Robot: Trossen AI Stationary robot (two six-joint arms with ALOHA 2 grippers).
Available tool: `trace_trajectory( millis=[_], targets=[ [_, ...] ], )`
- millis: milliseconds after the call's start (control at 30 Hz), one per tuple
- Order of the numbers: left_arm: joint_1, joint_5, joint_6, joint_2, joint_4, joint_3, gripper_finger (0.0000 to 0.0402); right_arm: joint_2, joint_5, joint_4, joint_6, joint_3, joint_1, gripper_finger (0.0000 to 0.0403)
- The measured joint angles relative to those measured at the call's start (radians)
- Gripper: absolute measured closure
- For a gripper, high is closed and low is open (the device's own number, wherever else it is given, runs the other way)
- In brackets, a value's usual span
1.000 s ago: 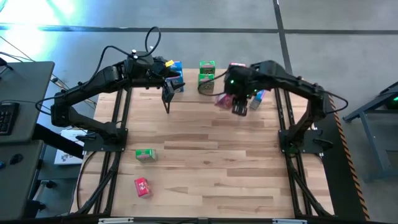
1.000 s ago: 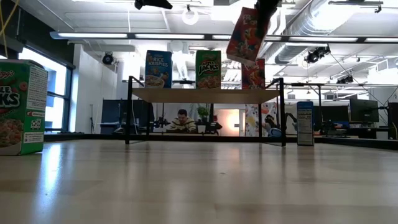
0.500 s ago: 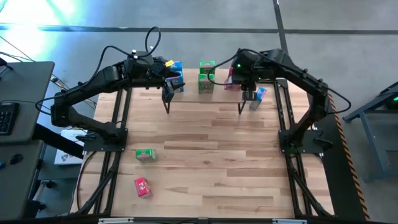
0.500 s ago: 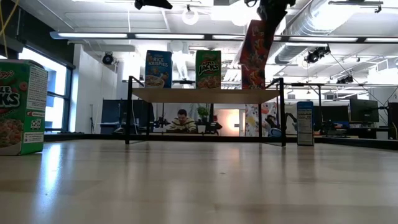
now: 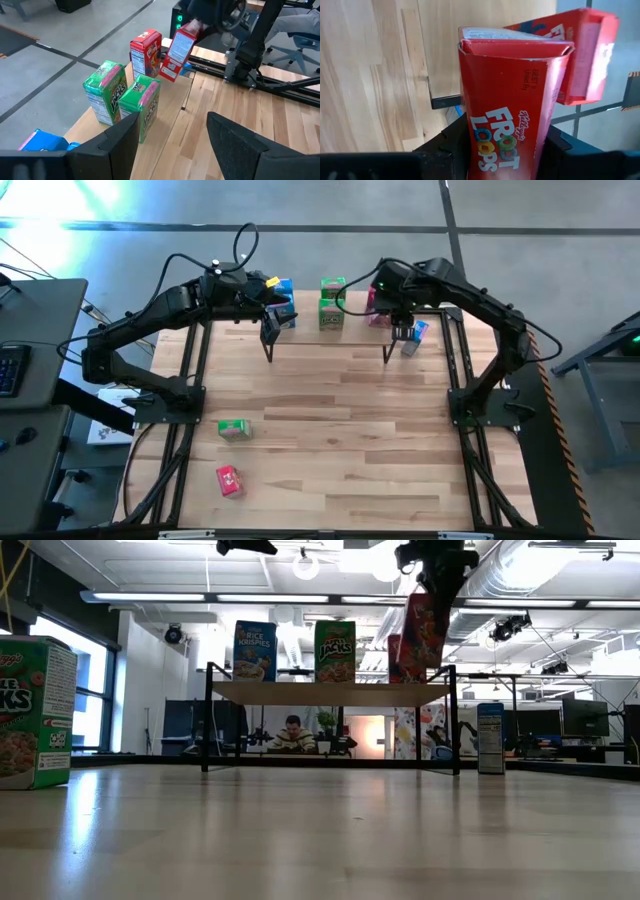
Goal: Stack cereal on shelf
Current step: Put the right red cereal box on the shelf aligned with the other red cereal box
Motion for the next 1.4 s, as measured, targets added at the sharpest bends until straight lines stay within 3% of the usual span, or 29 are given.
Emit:
trace_trajectory(
  millis=[767,1400],
  targets=[
    [0.0,0.0,0.0,0.0,0.0,0.0,0.0181,0.095,0.041,0.023,-0.03,-0.006,0.0,0.0254],
    [0.0,0.0,0.0,0.0,0.0,0.0,0.0181,0.095,-0.002,0.017,-0.044,-0.006,0.0,0.0254]
  ],
)
